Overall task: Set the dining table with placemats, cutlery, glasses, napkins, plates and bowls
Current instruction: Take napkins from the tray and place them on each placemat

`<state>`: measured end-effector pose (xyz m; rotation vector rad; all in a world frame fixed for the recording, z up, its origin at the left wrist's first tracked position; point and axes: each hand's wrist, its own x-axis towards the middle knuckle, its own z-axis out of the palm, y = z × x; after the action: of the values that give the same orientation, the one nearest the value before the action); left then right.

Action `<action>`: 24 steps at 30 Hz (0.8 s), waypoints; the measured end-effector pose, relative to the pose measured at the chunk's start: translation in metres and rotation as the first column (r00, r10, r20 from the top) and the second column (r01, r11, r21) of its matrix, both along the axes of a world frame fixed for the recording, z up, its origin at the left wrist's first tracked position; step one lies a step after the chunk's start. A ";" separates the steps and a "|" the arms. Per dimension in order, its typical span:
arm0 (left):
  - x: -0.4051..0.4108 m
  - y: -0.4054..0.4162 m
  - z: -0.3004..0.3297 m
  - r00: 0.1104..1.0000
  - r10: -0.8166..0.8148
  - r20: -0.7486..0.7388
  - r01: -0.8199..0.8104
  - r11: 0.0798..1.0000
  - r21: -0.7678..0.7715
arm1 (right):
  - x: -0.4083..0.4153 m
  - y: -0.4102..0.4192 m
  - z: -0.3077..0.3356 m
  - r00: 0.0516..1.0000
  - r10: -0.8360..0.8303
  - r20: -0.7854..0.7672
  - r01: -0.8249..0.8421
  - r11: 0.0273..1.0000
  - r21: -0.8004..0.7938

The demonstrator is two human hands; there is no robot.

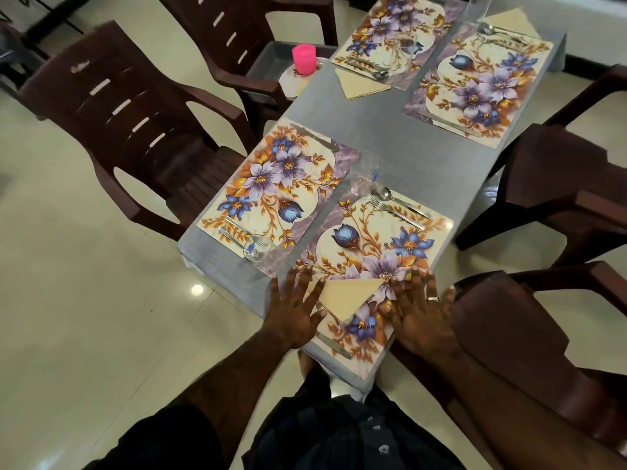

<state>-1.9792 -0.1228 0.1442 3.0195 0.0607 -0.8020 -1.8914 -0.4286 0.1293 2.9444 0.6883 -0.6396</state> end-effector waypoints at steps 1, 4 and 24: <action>-0.002 0.003 -0.001 1.000 0.010 -0.003 -0.010 1.000 0.006 | 0.000 0.002 0.002 1.000 -0.003 0.006 0.003 1.000 0.000; -0.008 0.008 0.002 0.999 0.030 -0.012 -0.030 0.999 0.030 | -0.004 0.019 0.008 0.999 -0.013 0.035 0.011 0.999 0.044; 0.001 -0.010 0.022 0.981 0.021 0.193 -0.015 0.999 -0.031 | 0.016 0.057 0.021 0.988 0.152 -0.004 -0.151 0.987 0.053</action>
<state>-1.9779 -0.1324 0.1658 3.0461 0.0729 -0.5002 -1.8759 -0.3712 0.1505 2.9008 0.9335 -0.6299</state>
